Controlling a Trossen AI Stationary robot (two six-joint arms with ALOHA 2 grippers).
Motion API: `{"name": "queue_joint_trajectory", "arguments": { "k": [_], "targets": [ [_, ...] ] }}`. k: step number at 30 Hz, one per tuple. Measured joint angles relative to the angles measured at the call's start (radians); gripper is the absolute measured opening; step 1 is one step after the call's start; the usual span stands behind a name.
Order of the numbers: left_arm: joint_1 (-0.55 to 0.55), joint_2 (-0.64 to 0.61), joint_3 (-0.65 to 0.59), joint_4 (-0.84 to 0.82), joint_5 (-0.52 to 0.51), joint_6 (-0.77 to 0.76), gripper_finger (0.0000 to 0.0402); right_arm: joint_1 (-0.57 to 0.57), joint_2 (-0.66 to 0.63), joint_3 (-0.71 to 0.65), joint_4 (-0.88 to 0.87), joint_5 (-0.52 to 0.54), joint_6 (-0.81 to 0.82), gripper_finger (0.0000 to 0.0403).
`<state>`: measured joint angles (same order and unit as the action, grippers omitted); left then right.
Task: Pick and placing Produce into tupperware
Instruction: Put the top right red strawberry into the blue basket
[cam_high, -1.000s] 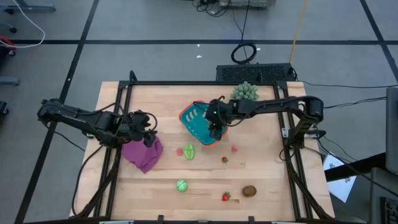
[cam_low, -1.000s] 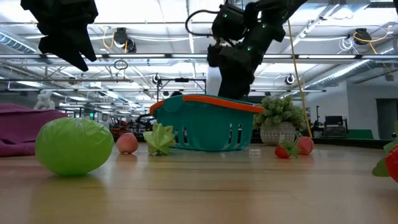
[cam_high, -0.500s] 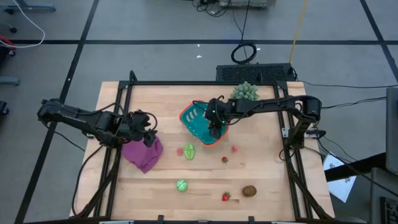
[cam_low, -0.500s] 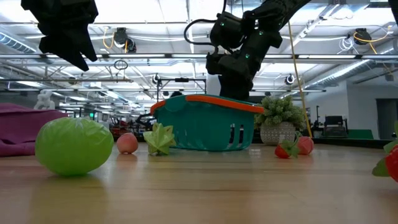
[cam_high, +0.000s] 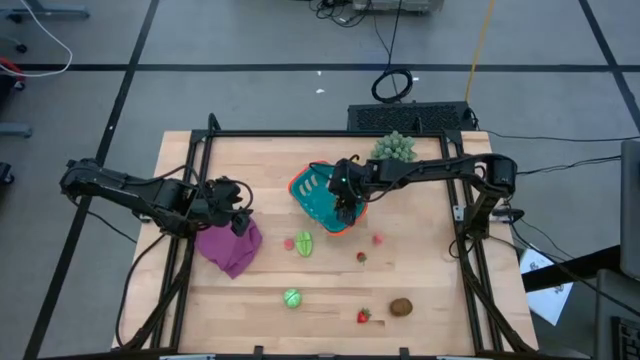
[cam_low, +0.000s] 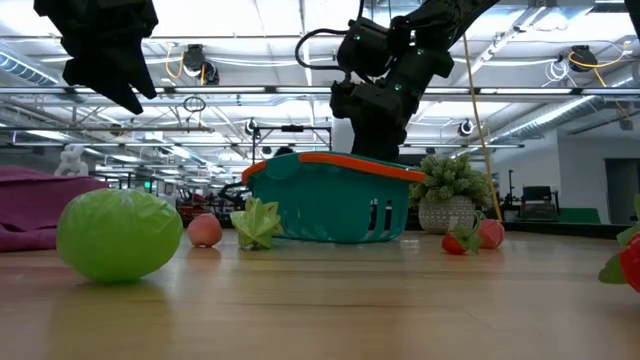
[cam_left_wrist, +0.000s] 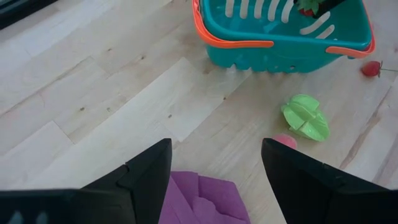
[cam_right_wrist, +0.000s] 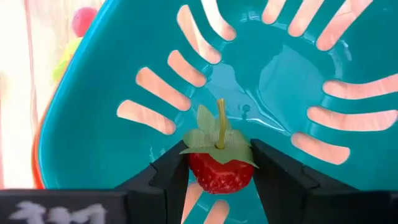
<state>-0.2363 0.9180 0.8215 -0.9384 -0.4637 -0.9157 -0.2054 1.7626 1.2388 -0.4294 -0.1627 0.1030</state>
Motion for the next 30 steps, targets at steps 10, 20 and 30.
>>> {"name": "queue_joint_trajectory", "arguments": {
  "k": [10,20,30],
  "targets": [
    [0.000,0.000,0.000,0.000,-0.001,0.015,0.0253,0.009,0.000,0.000,0.006,-0.004,-0.018,0.0153],
    [0.000,0.000,0.000,0.000,0.000,0.016,0.0253,0.011,0.000,0.000,0.006,-0.026,-0.019,0.0153],
    [0.000,0.000,0.000,0.000,-0.003,0.017,0.0253,0.011,0.000,0.000,-0.016,-0.051,-0.014,0.0153]
  ]
}}
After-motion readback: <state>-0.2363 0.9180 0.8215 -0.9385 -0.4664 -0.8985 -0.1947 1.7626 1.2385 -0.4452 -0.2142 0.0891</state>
